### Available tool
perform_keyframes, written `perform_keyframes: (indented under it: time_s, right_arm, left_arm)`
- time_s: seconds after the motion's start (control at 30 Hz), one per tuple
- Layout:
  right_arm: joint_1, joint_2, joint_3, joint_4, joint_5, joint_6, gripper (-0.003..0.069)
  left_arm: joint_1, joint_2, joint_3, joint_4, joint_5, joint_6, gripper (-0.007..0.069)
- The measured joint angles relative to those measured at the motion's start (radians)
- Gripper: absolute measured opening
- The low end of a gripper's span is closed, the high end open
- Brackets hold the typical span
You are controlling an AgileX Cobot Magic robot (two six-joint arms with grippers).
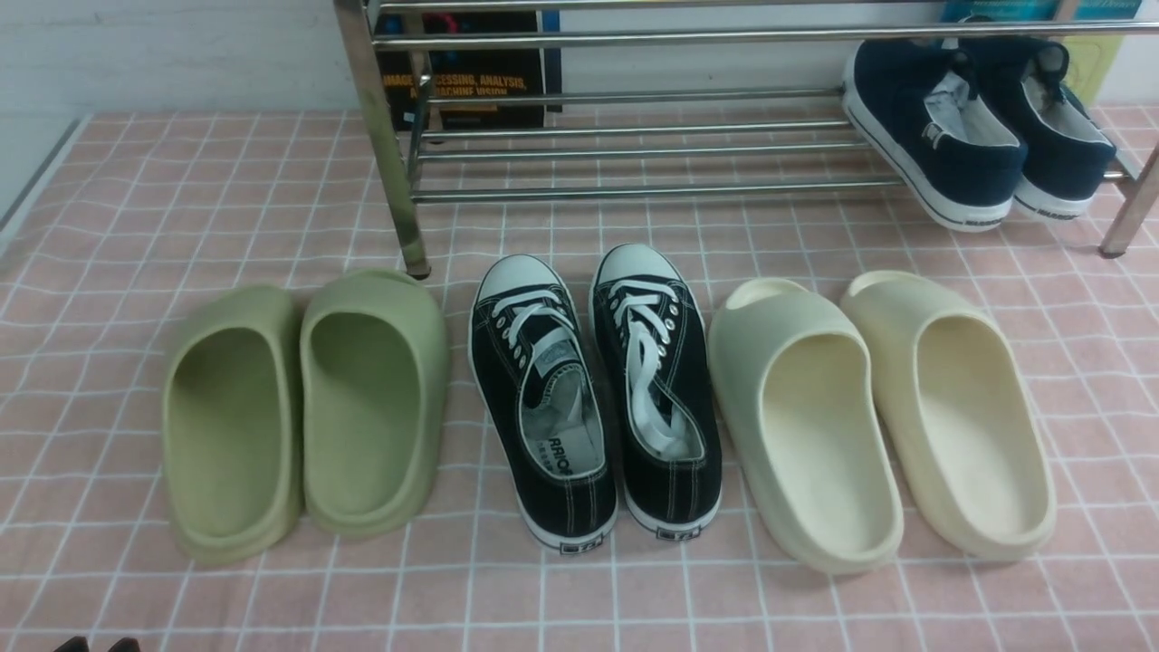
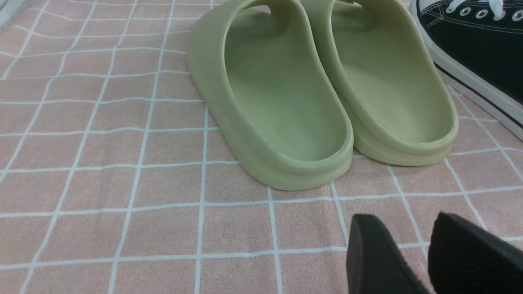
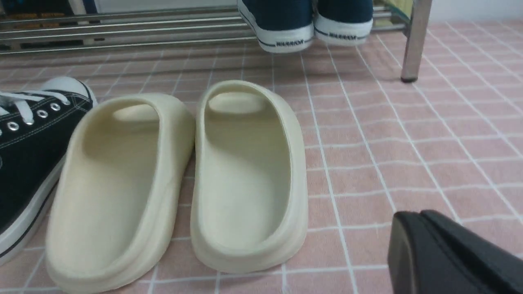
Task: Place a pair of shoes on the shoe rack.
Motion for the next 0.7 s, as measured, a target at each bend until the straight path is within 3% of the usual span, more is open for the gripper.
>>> perform_keyframes:
  time_s: [0.13,0.37,0.7]
  right_arm:
    - [0.000,0.000,-0.005,0.050,0.072,0.007,-0.0018]
    - [0.000,0.000,-0.009,0.144,0.092,-0.185,-0.0018]
    - [0.000,0.000,-0.009,0.152,0.094,-0.213,-0.0016]
  left_arm:
    - [0.000,0.000,0.000,0.000,0.000,0.000,0.0239]
    - [0.000,0.000,0.000,0.000,0.000,0.000,0.0239]
    - [0.000,0.000,0.000,0.000,0.000,0.000,0.0239]
